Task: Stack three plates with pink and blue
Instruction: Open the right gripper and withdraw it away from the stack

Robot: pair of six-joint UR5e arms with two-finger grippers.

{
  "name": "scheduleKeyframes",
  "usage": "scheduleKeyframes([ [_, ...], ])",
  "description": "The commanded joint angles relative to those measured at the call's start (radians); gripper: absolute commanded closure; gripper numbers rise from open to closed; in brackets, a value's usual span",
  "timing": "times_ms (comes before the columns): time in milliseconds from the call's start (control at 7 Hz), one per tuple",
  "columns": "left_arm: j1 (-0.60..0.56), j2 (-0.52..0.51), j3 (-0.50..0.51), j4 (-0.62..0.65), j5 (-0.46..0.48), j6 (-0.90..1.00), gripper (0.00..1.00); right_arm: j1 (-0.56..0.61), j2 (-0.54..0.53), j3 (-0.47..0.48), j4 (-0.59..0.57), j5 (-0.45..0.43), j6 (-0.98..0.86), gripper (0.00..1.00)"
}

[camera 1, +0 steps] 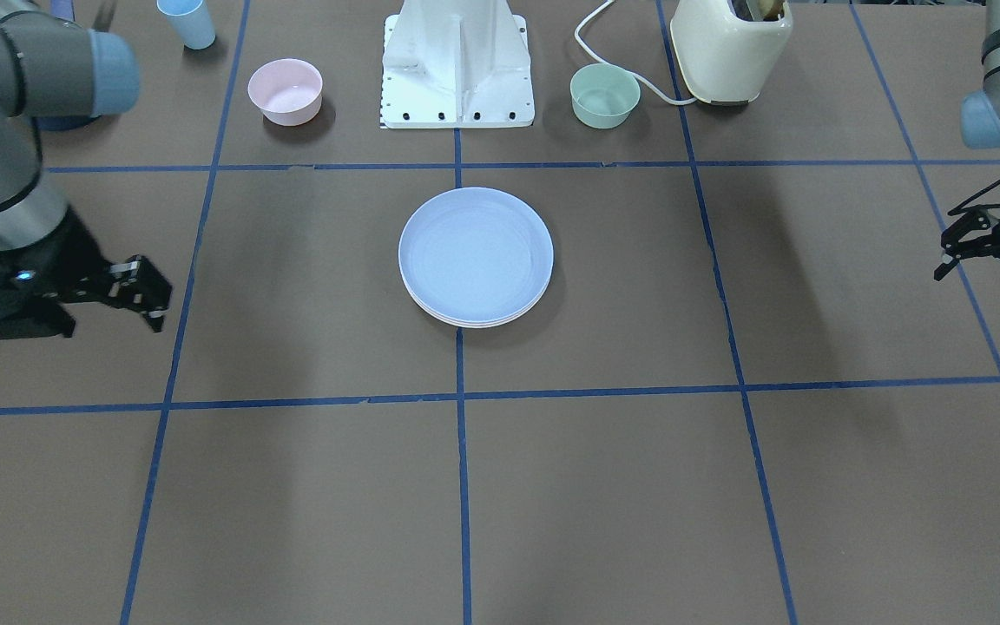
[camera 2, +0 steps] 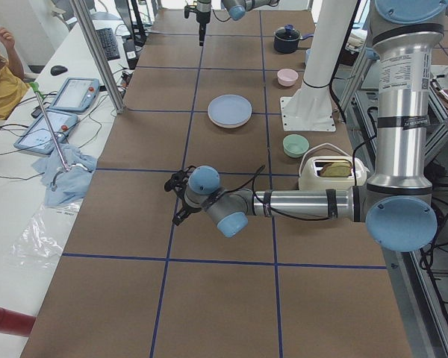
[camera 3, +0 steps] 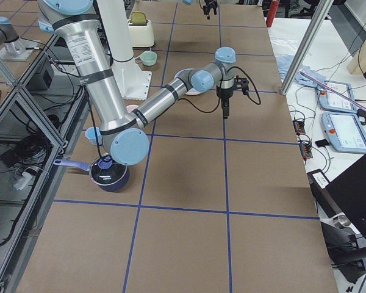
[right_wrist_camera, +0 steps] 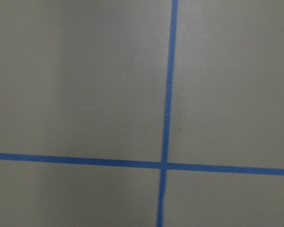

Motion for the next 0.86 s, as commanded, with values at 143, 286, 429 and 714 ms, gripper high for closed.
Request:
scheduleKeyframes([
  [143,-0.107,-0.003,0.001,0.372,-0.003,0.313,0.0,0.277,-0.117,-0.216,-0.001,0.105,-0.587,0.0],
  [286,-0.164,-0.04,-0.021,0.586,-0.002,0.429,0.0,0.327,-0.177,-0.221,0.027,0.106,-0.598,0.0],
  [429,-0.205,-0.073,-0.019,0.719,0.004,0.48,0.0,0.37,-0.256,-0.224,0.109,0.109,-0.632,0.0],
  [714,-0.294,-0.081,-0.022,0.818,-0.002,0.49,0.0,0.421,-0.373,-0.226,0.191,0.131,-0.686,0.0],
])
